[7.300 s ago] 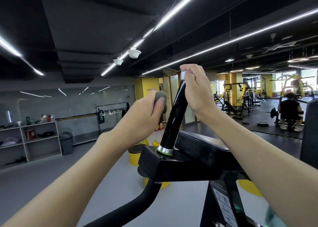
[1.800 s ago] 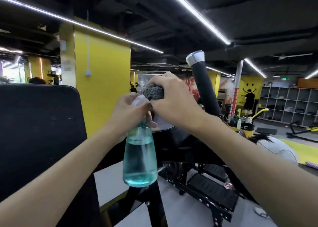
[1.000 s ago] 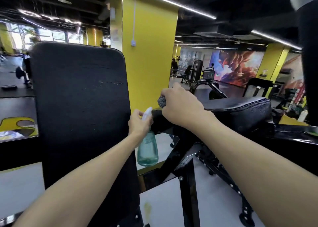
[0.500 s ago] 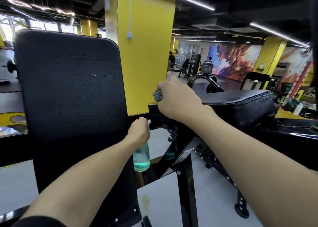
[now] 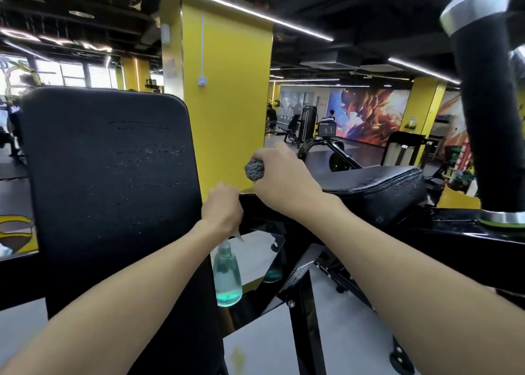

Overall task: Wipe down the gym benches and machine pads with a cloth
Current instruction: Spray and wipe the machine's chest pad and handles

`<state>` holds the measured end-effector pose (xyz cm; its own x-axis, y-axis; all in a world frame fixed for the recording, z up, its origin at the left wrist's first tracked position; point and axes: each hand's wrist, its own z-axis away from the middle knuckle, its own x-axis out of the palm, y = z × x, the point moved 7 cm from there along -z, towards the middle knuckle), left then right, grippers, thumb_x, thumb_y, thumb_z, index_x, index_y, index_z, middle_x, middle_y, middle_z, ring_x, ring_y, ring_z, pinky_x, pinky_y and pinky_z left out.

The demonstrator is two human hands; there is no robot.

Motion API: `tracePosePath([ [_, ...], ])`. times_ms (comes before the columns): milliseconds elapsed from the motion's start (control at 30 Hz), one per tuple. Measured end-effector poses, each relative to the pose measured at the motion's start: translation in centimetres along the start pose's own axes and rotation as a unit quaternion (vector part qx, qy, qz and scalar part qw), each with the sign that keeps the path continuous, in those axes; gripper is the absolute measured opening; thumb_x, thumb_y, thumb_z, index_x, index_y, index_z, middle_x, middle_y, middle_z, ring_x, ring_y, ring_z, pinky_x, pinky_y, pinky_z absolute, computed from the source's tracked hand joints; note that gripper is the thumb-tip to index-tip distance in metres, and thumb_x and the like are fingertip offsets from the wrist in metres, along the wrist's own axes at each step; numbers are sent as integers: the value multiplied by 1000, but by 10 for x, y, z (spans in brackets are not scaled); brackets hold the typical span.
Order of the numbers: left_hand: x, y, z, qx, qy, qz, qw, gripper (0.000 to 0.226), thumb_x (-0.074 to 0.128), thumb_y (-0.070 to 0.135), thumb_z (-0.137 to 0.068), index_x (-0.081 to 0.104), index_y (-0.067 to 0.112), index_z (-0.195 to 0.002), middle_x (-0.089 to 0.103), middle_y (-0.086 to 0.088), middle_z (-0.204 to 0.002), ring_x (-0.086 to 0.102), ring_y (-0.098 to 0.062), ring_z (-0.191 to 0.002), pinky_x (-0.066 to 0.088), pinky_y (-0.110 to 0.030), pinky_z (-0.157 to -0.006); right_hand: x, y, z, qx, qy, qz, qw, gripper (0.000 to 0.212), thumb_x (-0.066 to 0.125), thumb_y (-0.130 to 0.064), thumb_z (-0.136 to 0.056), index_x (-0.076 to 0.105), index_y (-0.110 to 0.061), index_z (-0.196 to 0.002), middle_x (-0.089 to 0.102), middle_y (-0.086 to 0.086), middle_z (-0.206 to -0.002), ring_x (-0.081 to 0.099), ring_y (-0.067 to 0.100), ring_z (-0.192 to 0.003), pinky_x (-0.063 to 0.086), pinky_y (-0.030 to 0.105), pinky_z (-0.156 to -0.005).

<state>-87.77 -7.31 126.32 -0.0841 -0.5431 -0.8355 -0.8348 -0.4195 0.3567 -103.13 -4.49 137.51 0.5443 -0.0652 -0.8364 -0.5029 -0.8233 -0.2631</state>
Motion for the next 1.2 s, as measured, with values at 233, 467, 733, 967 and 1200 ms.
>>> tracePosePath([
  [233, -192, 110, 12, 172, 151, 345, 910, 24, 44, 7, -96, 68, 14, -98, 67, -5, -84, 65, -23, -71, 48, -36, -59, -85, 2, 32, 11, 179, -106, 978, 30, 58, -6, -86, 66, -20, -111, 44, 2, -103, 50, 19, -86, 35, 24, -72],
  [467, -258, 239, 45, 313, -3, 453, 835, 31, 36, 24, -104, 64, 23, -116, 62, -6, -110, 62, -11, -71, 45, -17, -52, -186, -2, 99, -19, 346, 46, 937, 38, 66, -9, -85, 61, -20, -121, 43, 2, -115, 45, 11, -84, 38, 11, -69],
  [733, -240, 295, 58, 350, 1, 422, 837, 35, 33, 28, -104, 66, 16, -106, 64, 1, -97, 56, -8, -82, 47, -26, -74, -205, 22, 109, 7, 335, 244, 910, 39, 69, -13, -82, 55, -7, -118, 39, 17, -124, 47, 28, -93, 37, 30, -84],
  [967, -229, 304, 56, 317, -82, 476, 817, 65, 17, 47, -104, 67, 6, -99, 58, -8, -72, 52, -18, -59, 42, -28, -53, -238, 33, 108, -51, 334, 182, 923, 34, 64, -12, -90, 60, -9, -124, 45, 11, -114, 53, 26, -91, 42, 29, -76],
  [1200, -226, 304, 60, 278, -49, 493, 823, 58, 17, 44, -106, 65, 11, -105, 59, -4, -64, 52, -11, -45, 38, -20, -41, -231, 53, 129, -70, 293, 191, 934, 27, 64, -9, -90, 65, -7, -117, 50, 7, -96, 52, 23, -76, 36, 29, -67],
])
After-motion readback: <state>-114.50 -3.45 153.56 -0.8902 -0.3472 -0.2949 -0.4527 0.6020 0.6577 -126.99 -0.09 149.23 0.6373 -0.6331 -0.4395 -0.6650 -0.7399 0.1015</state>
